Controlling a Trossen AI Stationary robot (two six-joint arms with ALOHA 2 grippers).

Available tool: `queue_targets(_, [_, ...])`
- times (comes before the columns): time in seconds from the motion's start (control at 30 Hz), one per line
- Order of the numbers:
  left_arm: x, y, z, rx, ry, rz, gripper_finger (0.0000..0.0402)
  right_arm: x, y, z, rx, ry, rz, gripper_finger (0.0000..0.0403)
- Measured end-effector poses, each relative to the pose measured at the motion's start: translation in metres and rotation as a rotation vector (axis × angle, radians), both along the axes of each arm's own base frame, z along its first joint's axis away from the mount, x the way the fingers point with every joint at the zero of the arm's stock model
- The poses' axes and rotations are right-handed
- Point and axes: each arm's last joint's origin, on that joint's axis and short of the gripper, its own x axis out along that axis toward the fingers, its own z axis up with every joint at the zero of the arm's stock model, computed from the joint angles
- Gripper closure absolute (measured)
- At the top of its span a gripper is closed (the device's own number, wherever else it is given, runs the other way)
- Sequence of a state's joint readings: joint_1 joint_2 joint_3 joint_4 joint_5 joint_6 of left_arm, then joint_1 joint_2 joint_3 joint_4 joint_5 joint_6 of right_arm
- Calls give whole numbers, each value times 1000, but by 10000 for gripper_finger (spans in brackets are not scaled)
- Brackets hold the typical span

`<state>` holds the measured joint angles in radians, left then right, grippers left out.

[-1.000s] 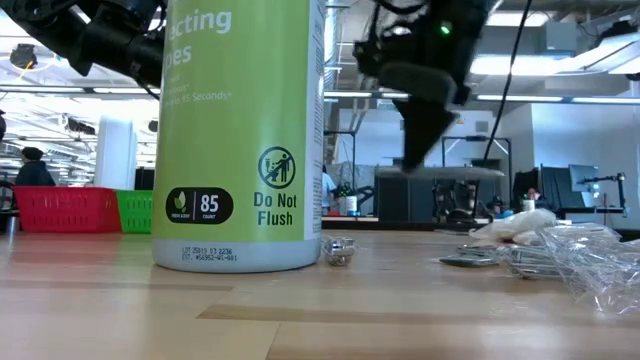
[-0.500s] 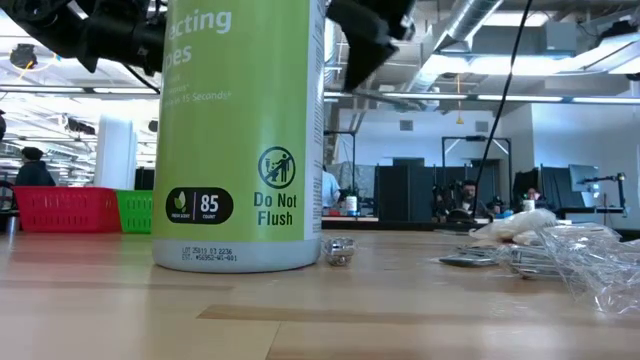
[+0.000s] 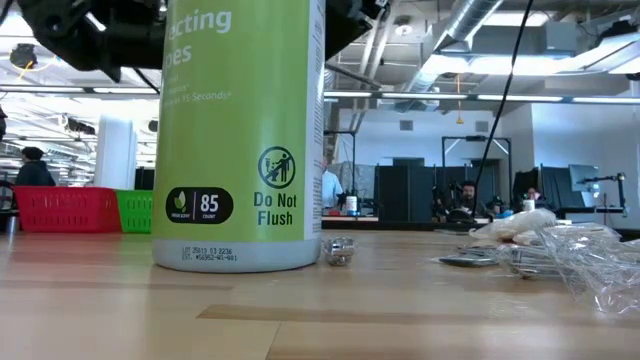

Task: Pick & Place Travel size toiletries
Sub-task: Put the black comb into the bottom green bin

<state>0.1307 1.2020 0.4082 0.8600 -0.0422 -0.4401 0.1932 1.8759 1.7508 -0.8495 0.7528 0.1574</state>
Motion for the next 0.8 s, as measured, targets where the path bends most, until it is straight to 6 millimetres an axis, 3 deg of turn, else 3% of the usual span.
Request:
queue_targets(0.43, [40,3,-7,-40,41,-99,248,1,0,-4,-2,18,0,403])
queue_targets(0.53, [43,5,-10,-42,54,-94,280,1,0,-4,-4,23,0,403])
queue_targets(0.7, [42,5,-7,17,53,-95,384,1,0,-4,-4,20,0,403])
queue_targets(0.8, [39,4,-2,48,41,-84,393,2,1,-3,-7,13,-1,403])
